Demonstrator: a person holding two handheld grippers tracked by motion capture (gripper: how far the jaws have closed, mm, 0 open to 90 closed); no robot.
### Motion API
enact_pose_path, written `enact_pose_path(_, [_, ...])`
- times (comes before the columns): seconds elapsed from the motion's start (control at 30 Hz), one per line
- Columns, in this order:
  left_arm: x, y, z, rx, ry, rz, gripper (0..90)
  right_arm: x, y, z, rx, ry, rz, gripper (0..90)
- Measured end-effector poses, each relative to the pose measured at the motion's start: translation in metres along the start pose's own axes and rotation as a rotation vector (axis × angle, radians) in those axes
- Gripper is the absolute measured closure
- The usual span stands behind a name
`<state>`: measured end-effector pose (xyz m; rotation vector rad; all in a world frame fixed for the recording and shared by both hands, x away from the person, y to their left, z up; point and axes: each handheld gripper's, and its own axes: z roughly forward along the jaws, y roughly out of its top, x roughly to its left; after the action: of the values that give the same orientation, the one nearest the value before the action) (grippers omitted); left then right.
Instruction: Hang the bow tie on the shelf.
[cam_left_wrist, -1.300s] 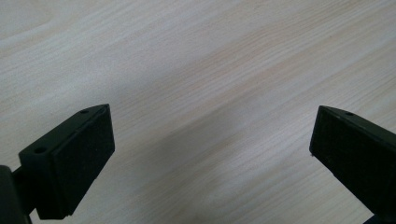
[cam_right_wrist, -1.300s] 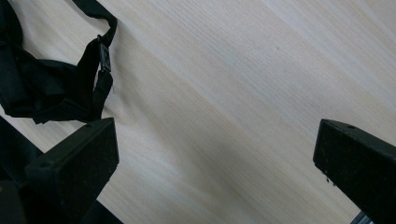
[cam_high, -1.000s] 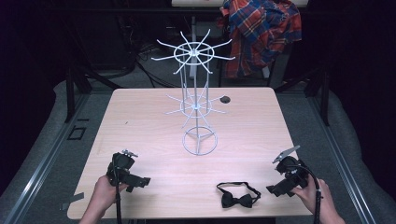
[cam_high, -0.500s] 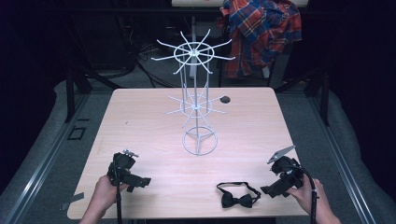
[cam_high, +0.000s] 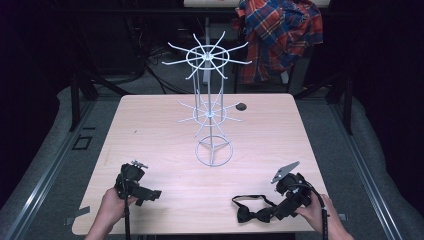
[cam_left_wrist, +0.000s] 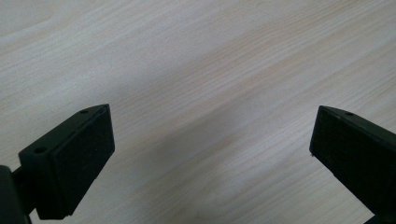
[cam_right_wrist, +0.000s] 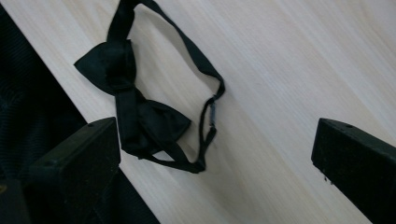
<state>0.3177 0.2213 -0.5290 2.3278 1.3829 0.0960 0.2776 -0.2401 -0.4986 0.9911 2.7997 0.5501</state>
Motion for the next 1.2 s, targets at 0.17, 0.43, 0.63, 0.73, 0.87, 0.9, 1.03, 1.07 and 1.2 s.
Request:
enact_pose_path(0.17, [0.001,0.0,0.0,-0.006,-0.004,-0.007,0.0,0.01,0.005,0.01,0.031,0.017,-0.042,9.5])
enact_pose_path(0.43, [0.0,0.0,0.001,-0.001,-0.006,-0.009,0.0,0.025,0.012,0.024,0.063,0.041,-0.084,24.7])
enact_pose_path(0.63, [0.0,0.0,0.001,-0.001,-0.003,-0.012,0.0,0.038,0.017,0.037,0.106,0.066,-0.137,41.2])
enact_pose_path(0.73, [0.0,0.0,0.001,0.002,-0.002,-0.011,0.0,0.042,0.019,0.041,0.125,0.058,-0.157,45.7])
enact_pose_path(0.87, [-0.001,0.0,0.001,-0.001,0.0,-0.01,0.0,0.047,0.019,0.046,0.124,0.062,-0.16,54.5])
enact_pose_path(0.9, [-0.002,0.0,0.001,-0.001,0.002,-0.009,0.0,0.047,0.019,0.046,0.136,0.049,-0.166,56.6])
enact_pose_path(1.03, [-0.003,-0.002,-0.002,-0.007,0.002,-0.007,0.0,0.05,0.019,0.049,0.155,0.024,-0.174,66.6])
enact_pose_path(1.07, [-0.003,-0.002,-0.002,-0.008,0.001,-0.01,0.0,0.05,0.019,0.049,0.155,0.024,-0.174,66.6])
enact_pose_path(1.2, [-0.003,-0.002,-0.002,-0.004,0.001,0.004,0.0,0.051,0.02,0.053,0.166,0.017,-0.181,70.1])
